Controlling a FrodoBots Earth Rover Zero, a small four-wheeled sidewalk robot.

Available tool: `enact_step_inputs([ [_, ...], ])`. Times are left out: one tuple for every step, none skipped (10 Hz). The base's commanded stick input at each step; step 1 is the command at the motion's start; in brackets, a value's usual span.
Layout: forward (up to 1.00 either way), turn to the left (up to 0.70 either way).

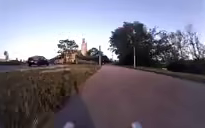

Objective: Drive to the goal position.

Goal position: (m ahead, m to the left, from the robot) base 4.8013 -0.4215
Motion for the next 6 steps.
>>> enact_step_inputs([
  [1.00, 0.00],
  [1.00, 0.00],
  [1.00, 0.00],
  [1.00, 0.00],
  [1.00, 0.00],
  [1.00, 0.00],
])
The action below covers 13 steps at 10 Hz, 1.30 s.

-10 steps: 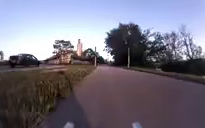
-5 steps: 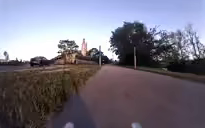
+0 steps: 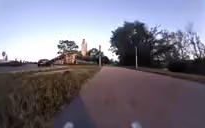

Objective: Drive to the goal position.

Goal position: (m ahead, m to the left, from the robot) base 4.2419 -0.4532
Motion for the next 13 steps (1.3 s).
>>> enact_step_inputs([
  [1.00, 0.00],
  [1.00, 0.00],
  [1.00, 0.00],
  [1.00, 0.00],
  [1.00, 0.00],
  [1.00, 0.00],
  [1.00, 0.00],
  [1.00, 0.00],
  [1.00, 0.00],
  [1.00, 0.00],
  [1.00, 0.00],
  [1.00, 0.00],
  [1.00, 0.00],
])
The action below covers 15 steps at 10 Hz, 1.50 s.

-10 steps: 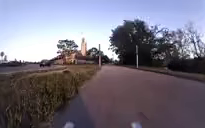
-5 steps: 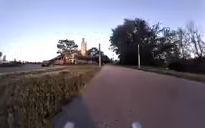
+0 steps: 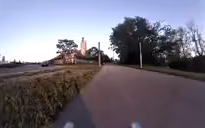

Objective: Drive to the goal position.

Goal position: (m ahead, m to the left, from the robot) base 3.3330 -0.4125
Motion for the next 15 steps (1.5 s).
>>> enact_step_inputs([
  [1.00, 0.00],
  [1.00, 0.00],
  [1.00, 0.00],
  [1.00, 0.00],
  [1.00, 0.00],
  [1.00, 0.00],
  [1.00, 0.00],
  [1.00, 0.00],
  [1.00, 0.00],
  [1.00, 0.00],
  [1.00, 0.00],
  [1.00, 0.00],
  [1.00, 0.00],
  [1.00, 0.00],
  [1.00, 0.00],
])
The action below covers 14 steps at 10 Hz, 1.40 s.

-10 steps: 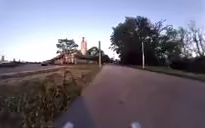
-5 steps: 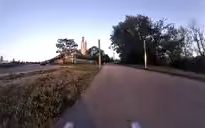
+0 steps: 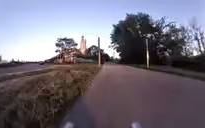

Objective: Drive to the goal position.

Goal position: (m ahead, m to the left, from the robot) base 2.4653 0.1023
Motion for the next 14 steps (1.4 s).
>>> enact_step_inputs([
  [1.00, 0.00],
  [1.00, 0.00],
  [1.00, 0.00],
  [1.00, 0.00],
  [1.00, 0.00],
  [1.00, -0.23],
  [1.00, -0.40],
  [1.00, -0.31],
  [1.00, -0.03],
  [1.00, 0.00],
  [1.00, 0.00],
  [1.00, 0.00],
  [1.00, 0.00],
  [1.00, 0.00],
])
